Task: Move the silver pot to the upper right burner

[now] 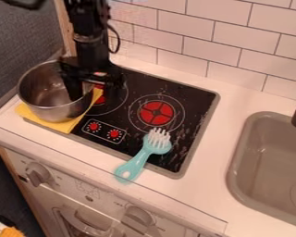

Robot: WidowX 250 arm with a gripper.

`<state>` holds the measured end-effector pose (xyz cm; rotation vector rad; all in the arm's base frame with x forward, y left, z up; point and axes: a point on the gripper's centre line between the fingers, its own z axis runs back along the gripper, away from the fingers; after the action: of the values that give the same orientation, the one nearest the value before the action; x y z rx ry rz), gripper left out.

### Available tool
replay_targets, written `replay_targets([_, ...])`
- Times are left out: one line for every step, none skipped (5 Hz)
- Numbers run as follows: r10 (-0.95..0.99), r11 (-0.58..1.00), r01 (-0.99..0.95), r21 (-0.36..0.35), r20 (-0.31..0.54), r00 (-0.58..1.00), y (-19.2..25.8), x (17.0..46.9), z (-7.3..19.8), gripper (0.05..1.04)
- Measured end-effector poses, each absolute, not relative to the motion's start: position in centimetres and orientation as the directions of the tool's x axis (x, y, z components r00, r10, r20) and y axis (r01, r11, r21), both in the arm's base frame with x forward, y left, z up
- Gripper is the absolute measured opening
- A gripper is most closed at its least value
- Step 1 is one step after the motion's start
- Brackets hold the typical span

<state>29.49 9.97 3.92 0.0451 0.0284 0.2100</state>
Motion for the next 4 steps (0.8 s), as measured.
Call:
replay_targets([0.215,0.975,-0.213,0.071,-0.03,0.976,10.1,29.6,3.8,0.642])
replay_targets([0.195,0.978,-0.191,0.09,-0.042,0.98,9.7,29.6,3.9,0.36])
replay_targets([0.19,0.978,-0.185,0.094,-0.051,0.98,9.4,29.5,3.9,0.154])
replay_targets([0.172,0.98,-0.162,0.117,-0.076,0.982,8.7,29.3,4.0,0.083])
